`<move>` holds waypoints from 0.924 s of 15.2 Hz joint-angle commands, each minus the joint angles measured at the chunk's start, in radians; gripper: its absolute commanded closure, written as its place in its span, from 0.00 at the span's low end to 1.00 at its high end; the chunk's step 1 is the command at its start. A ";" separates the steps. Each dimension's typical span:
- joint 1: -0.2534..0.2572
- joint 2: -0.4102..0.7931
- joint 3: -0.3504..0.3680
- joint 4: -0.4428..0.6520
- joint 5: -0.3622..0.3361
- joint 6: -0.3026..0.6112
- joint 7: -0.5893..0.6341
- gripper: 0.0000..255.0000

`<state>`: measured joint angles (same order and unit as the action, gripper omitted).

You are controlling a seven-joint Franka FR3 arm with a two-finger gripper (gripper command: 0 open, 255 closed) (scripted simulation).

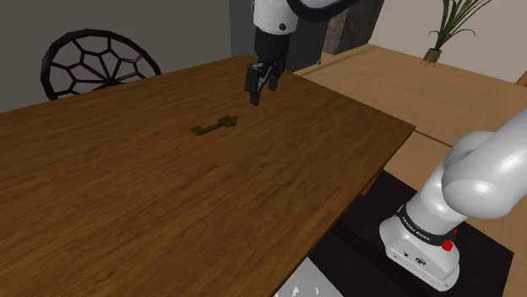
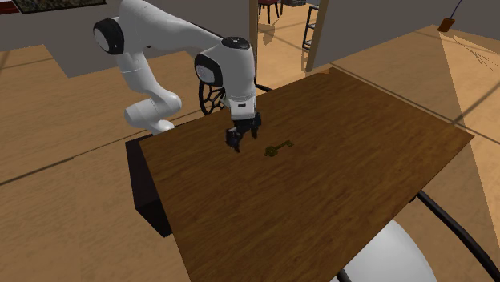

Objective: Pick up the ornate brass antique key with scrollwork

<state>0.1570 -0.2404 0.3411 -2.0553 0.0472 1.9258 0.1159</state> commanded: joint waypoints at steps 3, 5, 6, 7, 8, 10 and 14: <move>0.028 0.132 0.066 0.109 -0.063 0.011 0.055 0.00; 0.045 0.201 0.095 0.166 -0.103 0.011 0.083 0.00; 0.051 0.219 0.101 0.182 -0.114 0.010 0.091 0.00; 0.052 0.221 0.101 0.170 -0.115 0.023 0.092 0.00; 0.052 0.222 0.101 0.159 -0.116 0.036 0.094 0.00; 0.052 0.226 0.101 0.136 -0.119 0.063 0.097 0.00; 0.053 0.236 0.102 0.098 -0.125 0.109 0.103 0.00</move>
<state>0.2091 -0.0071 0.4418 -1.9490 -0.0760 2.0239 0.2162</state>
